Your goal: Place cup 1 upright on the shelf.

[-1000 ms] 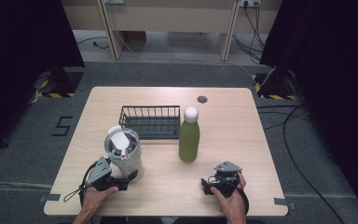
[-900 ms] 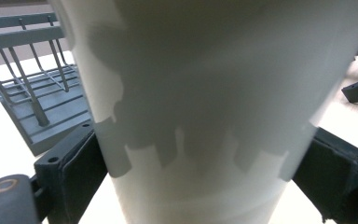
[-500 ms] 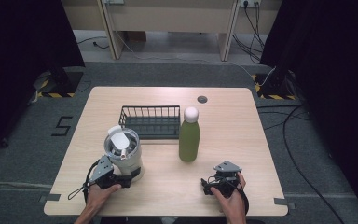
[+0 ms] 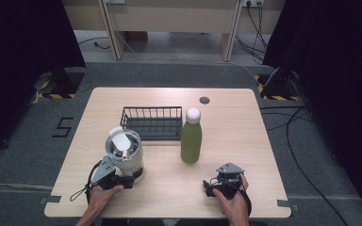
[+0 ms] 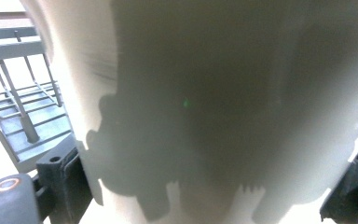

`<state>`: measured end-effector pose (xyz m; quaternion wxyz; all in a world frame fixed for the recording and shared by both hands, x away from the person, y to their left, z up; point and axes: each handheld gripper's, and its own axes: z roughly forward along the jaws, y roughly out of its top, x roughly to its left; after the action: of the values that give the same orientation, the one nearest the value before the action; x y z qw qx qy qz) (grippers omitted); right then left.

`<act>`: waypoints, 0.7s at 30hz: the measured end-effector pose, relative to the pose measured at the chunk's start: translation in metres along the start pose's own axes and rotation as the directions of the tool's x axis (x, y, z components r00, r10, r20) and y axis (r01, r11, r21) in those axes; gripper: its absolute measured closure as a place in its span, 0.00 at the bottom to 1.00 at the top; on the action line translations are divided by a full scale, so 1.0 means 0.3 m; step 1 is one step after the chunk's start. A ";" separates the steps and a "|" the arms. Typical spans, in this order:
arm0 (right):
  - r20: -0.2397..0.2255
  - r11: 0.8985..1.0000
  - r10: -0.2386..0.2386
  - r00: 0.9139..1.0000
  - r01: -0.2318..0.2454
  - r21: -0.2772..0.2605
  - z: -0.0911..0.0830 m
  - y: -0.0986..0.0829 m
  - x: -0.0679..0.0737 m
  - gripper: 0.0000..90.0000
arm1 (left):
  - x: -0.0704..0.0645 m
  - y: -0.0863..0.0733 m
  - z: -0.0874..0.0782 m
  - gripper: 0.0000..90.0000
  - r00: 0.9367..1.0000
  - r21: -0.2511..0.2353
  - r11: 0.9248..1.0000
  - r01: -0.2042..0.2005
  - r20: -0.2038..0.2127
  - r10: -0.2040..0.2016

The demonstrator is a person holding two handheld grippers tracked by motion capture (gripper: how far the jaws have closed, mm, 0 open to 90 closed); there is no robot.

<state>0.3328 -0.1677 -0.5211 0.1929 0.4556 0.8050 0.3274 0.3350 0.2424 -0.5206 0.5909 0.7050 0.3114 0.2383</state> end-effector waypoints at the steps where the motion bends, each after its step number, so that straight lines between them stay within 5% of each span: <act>1: 0.000 1.000 0.000 1.000 0.000 0.000 0.000 0.000 0.000 0.01 | 0.000 0.000 0.000 0.12 1.000 0.000 1.000 0.000 -0.001 0.000; 16: -0.004 1.000 -0.008 1.000 0.008 -0.001 0.000 0.000 0.002 0.01 | 0.003 0.005 -0.006 0.13 1.000 0.004 1.000 -0.001 -0.018 0.001; 21: -0.004 1.000 -0.008 1.000 0.008 -0.001 0.000 0.000 0.002 0.01 | 0.026 0.012 -0.016 0.13 0.998 -0.004 0.999 0.053 -0.022 -0.053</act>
<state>0.3323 -0.1671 -0.5211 0.1928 0.4516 0.8070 0.3280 0.3377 0.2510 -0.5166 0.5947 0.6929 0.3362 0.2307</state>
